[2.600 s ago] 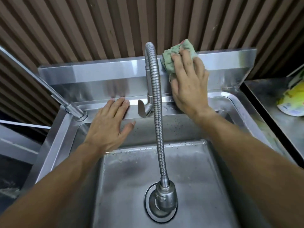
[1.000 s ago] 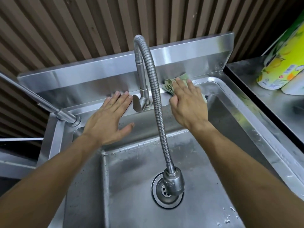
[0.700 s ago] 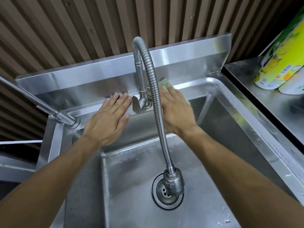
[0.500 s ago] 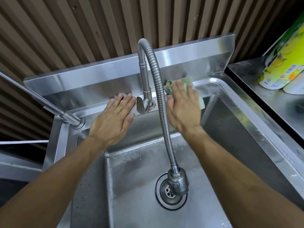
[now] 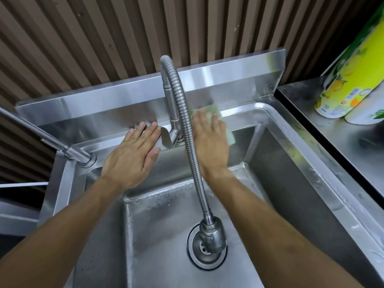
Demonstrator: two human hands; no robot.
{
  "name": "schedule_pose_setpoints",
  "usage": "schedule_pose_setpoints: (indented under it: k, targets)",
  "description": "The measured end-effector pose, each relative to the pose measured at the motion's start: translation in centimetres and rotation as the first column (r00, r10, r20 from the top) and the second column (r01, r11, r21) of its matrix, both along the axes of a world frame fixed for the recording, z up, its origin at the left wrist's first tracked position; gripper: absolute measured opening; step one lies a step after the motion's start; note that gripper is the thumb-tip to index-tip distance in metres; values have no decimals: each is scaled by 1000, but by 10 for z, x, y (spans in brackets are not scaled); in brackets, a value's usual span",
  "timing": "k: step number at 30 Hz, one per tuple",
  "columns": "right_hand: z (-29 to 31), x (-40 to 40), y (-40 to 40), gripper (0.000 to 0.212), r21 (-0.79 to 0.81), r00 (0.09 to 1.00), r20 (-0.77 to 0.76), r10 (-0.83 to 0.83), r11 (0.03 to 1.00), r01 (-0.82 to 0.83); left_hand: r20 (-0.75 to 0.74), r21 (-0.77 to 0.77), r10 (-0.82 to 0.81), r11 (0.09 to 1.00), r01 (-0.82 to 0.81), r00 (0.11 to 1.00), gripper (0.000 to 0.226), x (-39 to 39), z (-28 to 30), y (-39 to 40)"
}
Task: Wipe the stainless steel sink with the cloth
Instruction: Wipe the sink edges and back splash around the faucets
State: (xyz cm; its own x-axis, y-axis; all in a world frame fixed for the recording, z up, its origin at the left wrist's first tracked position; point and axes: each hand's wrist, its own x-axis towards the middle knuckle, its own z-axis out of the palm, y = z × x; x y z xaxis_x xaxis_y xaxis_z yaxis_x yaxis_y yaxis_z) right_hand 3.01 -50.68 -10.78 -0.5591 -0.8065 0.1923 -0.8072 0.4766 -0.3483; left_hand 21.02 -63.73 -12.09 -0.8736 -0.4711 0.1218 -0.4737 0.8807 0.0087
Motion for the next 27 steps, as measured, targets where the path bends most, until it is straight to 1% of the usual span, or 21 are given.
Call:
schedule_pose_setpoints:
  k: [1,2,4,5,7,9,11,14,15,16,17,18,19,20,21,22,23,24,25,26,27]
  targets:
    - [0,4,1,73,-3,995,-15,94,996,-94,1,0,4,1000,-4,1000,62,0,1,1]
    - [1,0,5,69,-2,985,-30,172,985,-173,3,2,5,1000,-5,1000,63,-1,2,2]
    - [-1,-25,17,56,-8,970,-79,230,973,-231,6,4,2,1000,-2,1000,64,-1,3,3]
    - [-5,-39,23,53,-18,973,-99,207,978,-209,13,7,2,1000,-3,1000,64,-1,3,3]
    - [-10,-58,29,53,-55,990,-93,103,993,-108,15,4,4,1000,-4,1000,64,-1,3,1]
    - [-12,-54,24,53,-77,998,-56,-3,997,-1,2,-4,8,1000,-8,1000,65,-1,2,3]
    - [-13,-40,16,53,-61,998,-35,-50,997,48,-16,2,8,1000,-8,1000,66,-1,3,4]
    - [-11,-39,21,54,-57,998,-66,12,998,-16,-8,76,15,997,-14,1000,68,2,8,5]
    - [-11,-46,26,54,-49,995,-88,45,998,-49,-53,134,48,990,-41,997,67,5,11,10]
    - [-11,-54,30,54,-42,993,-104,59,997,-64,-168,217,139,971,-101,976,63,8,15,18]
    - [-11,-62,33,54,-42,993,-103,50,998,-54,-342,319,285,932,-175,895,56,13,18,30]
    - [-12,-67,35,55,-45,996,-88,27,998,-31,-522,421,432,881,-218,736,50,18,24,46]
    - [-11,-69,36,55,-48,997,-71,3,999,-6,-665,476,513,851,-222,542,45,20,33,65]
    - [-10,-68,36,56,-48,998,-62,-11,999,8,-770,457,506,862,-218,388,43,20,47,87]
    - [-10,-68,36,56,-47,998,-59,-10,999,7,-842,391,440,896,-210,312,42,16,62,112]
    - [-10,-69,36,56,-44,998,-55,6,999,-8,-886,281,330,941,-190,324,39,6,78,139]
    - [-10,-72,37,56,-36,998,-49,29,999,-31,-897,152,195,979,-138,397,36,-8,90,164]
    - [-9,-77,39,56,-29,998,-45,49,998,-51,-876,56,74,997,-51,476,33,-26,98,186]
    - [-9,-83,43,56,-20,997,-42,58,998,-58,-848,27,0,999,43,530,32,-47,103,202]
    - [-9,-90,47,56,-5,998,-41,57,998,-57,-820,56,-19,992,113,572,33,-69,101,211]
    - [-9,-97,50,57,23,997,-42,57,998,-56,-784,133,5,978,160,620,36,-93,97,212]
